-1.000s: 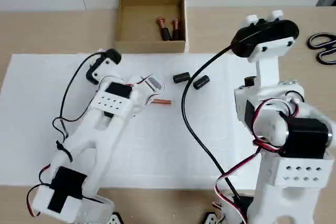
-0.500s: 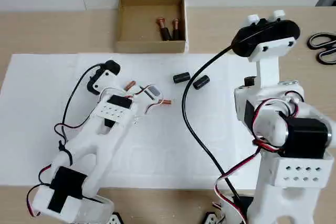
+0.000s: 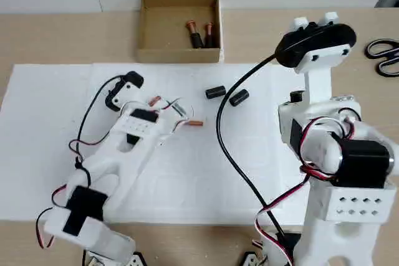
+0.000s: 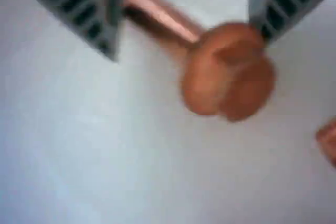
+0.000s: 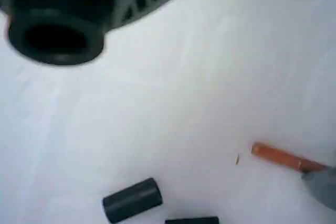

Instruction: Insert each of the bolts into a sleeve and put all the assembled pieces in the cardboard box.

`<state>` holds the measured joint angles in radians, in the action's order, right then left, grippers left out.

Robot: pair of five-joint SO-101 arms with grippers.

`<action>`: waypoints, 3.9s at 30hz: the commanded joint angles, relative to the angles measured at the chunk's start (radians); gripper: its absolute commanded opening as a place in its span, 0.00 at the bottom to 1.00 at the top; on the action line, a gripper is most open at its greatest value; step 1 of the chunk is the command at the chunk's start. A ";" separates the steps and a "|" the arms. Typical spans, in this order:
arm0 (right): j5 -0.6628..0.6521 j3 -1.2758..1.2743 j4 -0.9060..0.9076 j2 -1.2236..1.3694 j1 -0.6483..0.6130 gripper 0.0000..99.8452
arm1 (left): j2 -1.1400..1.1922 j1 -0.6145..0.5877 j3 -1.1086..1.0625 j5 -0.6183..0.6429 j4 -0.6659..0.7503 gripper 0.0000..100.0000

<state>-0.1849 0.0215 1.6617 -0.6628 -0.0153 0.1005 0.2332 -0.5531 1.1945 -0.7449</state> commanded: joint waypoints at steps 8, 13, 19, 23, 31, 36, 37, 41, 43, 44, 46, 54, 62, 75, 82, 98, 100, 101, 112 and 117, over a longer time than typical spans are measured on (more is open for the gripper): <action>0.006 0.000 0.001 -0.019 -0.005 0.00 | 0.184 -0.014 0.302 0.002 -0.253 0.07; 0.006 0.000 0.001 -0.019 -0.005 0.00 | 0.192 -0.012 0.440 -0.051 -0.407 0.06; 0.006 0.000 -0.001 -0.019 -0.005 0.00 | 0.203 -0.018 0.622 -0.284 -0.637 0.05; 0.006 0.000 -0.001 -0.022 -0.005 0.00 | 0.203 -0.018 0.627 -0.381 -0.660 0.04; 0.008 0.000 -0.001 -0.025 -0.005 0.00 | 0.193 0.005 0.631 -0.196 -0.660 0.05; 0.008 0.000 -0.001 -0.025 -0.004 0.00 | 0.195 0.000 0.631 -0.140 -0.660 0.04; 0.008 0.000 -0.001 -0.025 -0.004 0.00 | 0.201 -0.009 0.631 -0.127 -0.660 0.04; 0.008 0.000 -0.001 -0.025 -0.004 0.00 | 0.204 -0.020 0.627 -0.092 -0.651 0.05; 0.008 0.000 -0.001 -0.021 -0.004 0.00 | 0.204 -0.020 0.622 -0.075 -0.629 0.05; 0.008 0.000 -0.001 -0.021 -0.004 0.00 | 0.207 -0.020 0.610 -0.071 -0.612 0.05; 0.008 0.000 -0.001 -0.019 -0.004 0.00 | 0.226 -0.020 0.595 -0.061 -0.583 0.05; 0.008 0.000 -0.001 -0.019 -0.004 0.00 | 0.267 -0.014 0.593 -0.064 -0.582 0.08; 0.008 0.000 -0.004 -0.018 -0.004 0.00 | 0.276 -0.014 0.588 -0.063 -0.595 0.16; 0.008 0.000 -0.007 -0.018 -0.004 0.00 | 0.341 -0.015 0.582 -0.061 -0.588 0.16; 0.008 0.000 -0.008 -0.018 -0.004 0.00 | 0.381 -0.018 0.610 -0.060 -0.591 0.16; 0.008 0.000 -0.010 -0.018 -0.002 0.00 | 0.381 -0.006 0.774 -0.350 -0.740 0.00; 0.008 0.000 -0.010 -0.018 -0.002 0.00 | 0.381 -0.009 0.855 -0.457 -0.818 0.00; 0.008 0.000 -0.010 -0.018 -0.002 0.00 | 0.387 -0.014 0.897 -0.523 -0.848 0.01; 0.008 0.000 -0.001 -0.025 -0.002 0.00 | 0.560 -0.055 0.946 -1.005 -0.824 0.01; 0.008 0.000 -0.001 -0.025 -0.004 0.00 | 0.585 -0.054 0.955 -1.007 -0.824 0.10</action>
<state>-0.1849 0.0215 1.6617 -0.6644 -0.0138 0.6805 0.1857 0.3798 0.1987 -1.5796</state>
